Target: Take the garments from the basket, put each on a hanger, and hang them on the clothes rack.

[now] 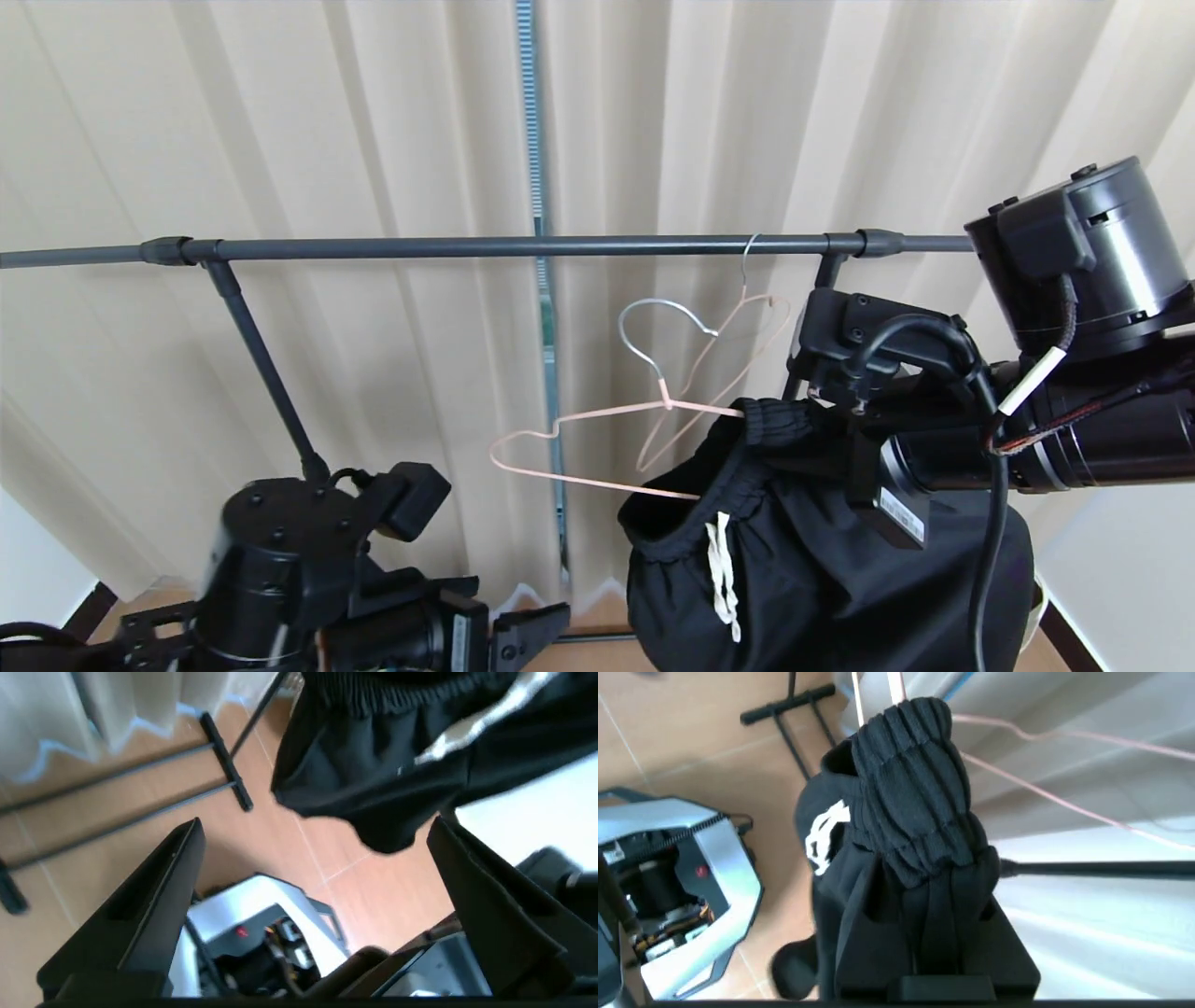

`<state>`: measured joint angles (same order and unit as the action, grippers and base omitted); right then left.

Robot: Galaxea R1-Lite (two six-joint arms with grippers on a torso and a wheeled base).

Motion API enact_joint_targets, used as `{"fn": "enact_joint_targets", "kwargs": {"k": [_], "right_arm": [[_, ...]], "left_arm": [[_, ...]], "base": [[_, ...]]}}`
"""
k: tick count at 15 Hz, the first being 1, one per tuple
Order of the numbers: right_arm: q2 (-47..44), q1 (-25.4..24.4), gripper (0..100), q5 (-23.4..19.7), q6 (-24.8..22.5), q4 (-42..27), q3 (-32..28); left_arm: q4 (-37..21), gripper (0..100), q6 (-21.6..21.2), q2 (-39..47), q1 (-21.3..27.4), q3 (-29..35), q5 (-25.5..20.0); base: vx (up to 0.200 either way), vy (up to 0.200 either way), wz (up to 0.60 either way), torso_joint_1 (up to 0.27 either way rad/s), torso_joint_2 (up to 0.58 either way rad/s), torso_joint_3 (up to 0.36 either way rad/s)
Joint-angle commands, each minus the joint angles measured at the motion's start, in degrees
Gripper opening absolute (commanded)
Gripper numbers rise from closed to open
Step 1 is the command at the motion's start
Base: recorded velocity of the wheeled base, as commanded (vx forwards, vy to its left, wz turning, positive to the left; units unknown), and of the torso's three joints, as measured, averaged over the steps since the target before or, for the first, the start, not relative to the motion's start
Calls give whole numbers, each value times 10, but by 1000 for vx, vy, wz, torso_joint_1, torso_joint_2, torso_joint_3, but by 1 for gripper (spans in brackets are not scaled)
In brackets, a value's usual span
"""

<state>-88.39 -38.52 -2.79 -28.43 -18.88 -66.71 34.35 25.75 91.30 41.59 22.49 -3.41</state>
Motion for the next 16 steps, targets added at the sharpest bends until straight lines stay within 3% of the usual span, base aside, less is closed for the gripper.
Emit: {"fn": "enact_joint_targets", "kwargs": {"k": [1, 3, 10, 16], "right_arm": [[3, -16, 0, 2, 26, 11, -1], [2, -45, 0, 4, 87, 13, -4], [19, -48, 0, -2, 93, 8, 7], [23, -69, 0, -5, 101, 9, 15]], "left_arm": [[-29, 100, 48, 87, 13, 70, 15], [-35, 100, 71, 114, 10, 108, 19], [-33, 100, 82, 155, -37, 161, 16], [-33, 100, 80, 174, -32, 187, 18]], "base": [[0, 0, 0, 0, 0, 0], [0, 0, 0, 0, 0, 0], [0, 0, 0, 0, 0, 0], [0, 0, 0, 0, 0, 0]]}}
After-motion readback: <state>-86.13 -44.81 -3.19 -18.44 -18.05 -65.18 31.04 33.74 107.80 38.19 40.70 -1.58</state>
